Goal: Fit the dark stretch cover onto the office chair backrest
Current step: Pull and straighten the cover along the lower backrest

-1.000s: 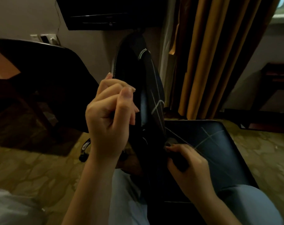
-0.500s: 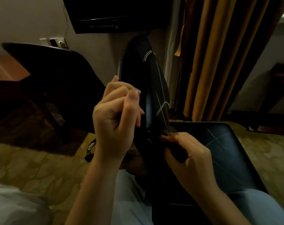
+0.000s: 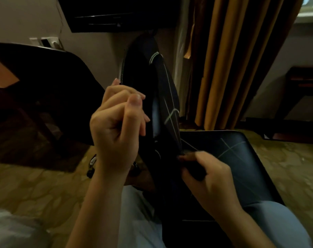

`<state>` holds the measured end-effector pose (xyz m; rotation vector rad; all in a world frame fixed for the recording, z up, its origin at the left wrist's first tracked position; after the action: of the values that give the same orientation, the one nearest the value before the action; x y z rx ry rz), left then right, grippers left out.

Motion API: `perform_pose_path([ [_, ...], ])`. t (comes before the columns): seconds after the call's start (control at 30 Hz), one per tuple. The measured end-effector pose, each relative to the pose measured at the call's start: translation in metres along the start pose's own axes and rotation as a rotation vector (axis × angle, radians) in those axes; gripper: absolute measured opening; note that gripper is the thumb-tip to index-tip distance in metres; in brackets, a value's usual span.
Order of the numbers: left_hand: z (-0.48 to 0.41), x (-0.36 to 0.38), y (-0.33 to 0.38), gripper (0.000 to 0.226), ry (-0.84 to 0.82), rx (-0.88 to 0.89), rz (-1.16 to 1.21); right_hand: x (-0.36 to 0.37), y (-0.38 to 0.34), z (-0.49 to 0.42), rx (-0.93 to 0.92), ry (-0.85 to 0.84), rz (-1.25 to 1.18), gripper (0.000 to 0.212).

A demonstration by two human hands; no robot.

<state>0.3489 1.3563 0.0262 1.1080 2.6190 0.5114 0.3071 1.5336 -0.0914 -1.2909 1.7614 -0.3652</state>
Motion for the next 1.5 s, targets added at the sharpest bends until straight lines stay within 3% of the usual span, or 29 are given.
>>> perform_pose_path([
  [0.1, 0.0, -0.001, 0.0, 0.051, -0.014, 0.001, 0.004, -0.001, -0.03, -0.016, -0.113, 0.049, -0.078, 0.022],
  [0.23, 0.001, -0.002, 0.0, 0.051, -0.016, 0.004, -0.01, 0.006, -0.021, -0.009, -0.111, 0.035, -0.112, 0.023],
  [0.53, 0.001, -0.001, -0.001, 0.05, 0.024, 0.005, 0.021, 0.008, 0.023, 0.018, 0.078, -0.057, 0.072, 0.029],
  [0.73, -0.001, -0.001, 0.001, 0.051, -0.016, 0.013, 0.017, -0.003, -0.041, -0.022, -0.113, 0.017, -0.073, 0.022],
  [0.9, -0.002, -0.002, 0.001, 0.049, -0.047, 0.01, 0.018, 0.003, -0.032, -0.013, -0.13, 0.063, -0.075, 0.025],
  [1.07, 0.0, -0.001, 0.0, 0.051, -0.006, 0.001, 0.027, 0.009, 0.006, 0.017, -0.014, 0.047, 0.046, 0.024],
  [1.23, 0.001, 0.0, 0.001, 0.051, 0.013, 0.015, 0.013, 0.011, 0.034, 0.027, 0.15, -0.102, 0.144, 0.028],
  [1.33, 0.001, 0.0, 0.001, 0.051, -0.009, 0.01, 0.009, 0.003, 0.007, 0.007, 0.066, -0.078, 0.125, 0.017],
  [1.5, -0.002, -0.001, 0.002, 0.049, -0.029, -0.009, 0.016, -0.004, -0.04, -0.018, -0.1, 0.002, -0.038, 0.022],
])
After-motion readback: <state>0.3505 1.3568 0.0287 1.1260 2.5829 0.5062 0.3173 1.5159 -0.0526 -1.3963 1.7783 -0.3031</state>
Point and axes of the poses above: each hand's wrist, its own z-axis away from the middle knuckle, its own x-axis out of the palm, y = z × x, the point moved 7 cm from there along -z, towards the middle knuckle
